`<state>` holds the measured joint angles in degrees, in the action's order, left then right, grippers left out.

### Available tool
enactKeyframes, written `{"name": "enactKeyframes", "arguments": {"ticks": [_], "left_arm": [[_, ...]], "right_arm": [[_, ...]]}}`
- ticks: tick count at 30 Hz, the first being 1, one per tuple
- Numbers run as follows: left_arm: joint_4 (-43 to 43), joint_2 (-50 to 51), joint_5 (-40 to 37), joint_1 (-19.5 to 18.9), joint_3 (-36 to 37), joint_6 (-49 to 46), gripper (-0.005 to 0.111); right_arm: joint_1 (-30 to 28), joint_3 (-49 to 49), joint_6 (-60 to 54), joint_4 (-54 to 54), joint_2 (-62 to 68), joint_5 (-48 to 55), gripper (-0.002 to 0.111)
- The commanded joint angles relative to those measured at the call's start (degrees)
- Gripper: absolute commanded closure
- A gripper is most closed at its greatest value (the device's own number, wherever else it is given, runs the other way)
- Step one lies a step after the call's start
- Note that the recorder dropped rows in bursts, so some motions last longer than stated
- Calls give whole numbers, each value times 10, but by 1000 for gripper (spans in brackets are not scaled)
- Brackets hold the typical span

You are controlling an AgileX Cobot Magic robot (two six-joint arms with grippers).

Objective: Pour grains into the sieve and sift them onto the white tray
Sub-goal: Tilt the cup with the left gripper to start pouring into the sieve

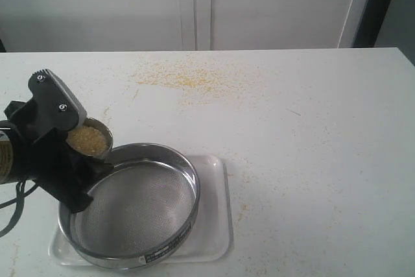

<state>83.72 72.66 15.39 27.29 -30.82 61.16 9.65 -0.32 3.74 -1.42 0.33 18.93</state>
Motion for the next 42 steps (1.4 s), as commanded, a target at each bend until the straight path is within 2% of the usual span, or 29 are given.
{"name": "enactKeyframes", "arguments": {"ticks": [1, 13, 22, 42], "left_arm": [[1, 18, -17, 15, -10, 8, 107], [-3, 73, -29, 17, -41, 5, 107], [12, 74, -108, 67, -56, 3, 107], [12, 108, -121, 68, -73, -57, 107]], "right_arm": [[-5, 3, 0, -1, -3, -6, 108], [-5, 3, 0, -1, -3, -6, 108], [-5, 3, 0, -1, -3, -6, 108], [-5, 3, 0, -1, -3, -6, 108]]}}
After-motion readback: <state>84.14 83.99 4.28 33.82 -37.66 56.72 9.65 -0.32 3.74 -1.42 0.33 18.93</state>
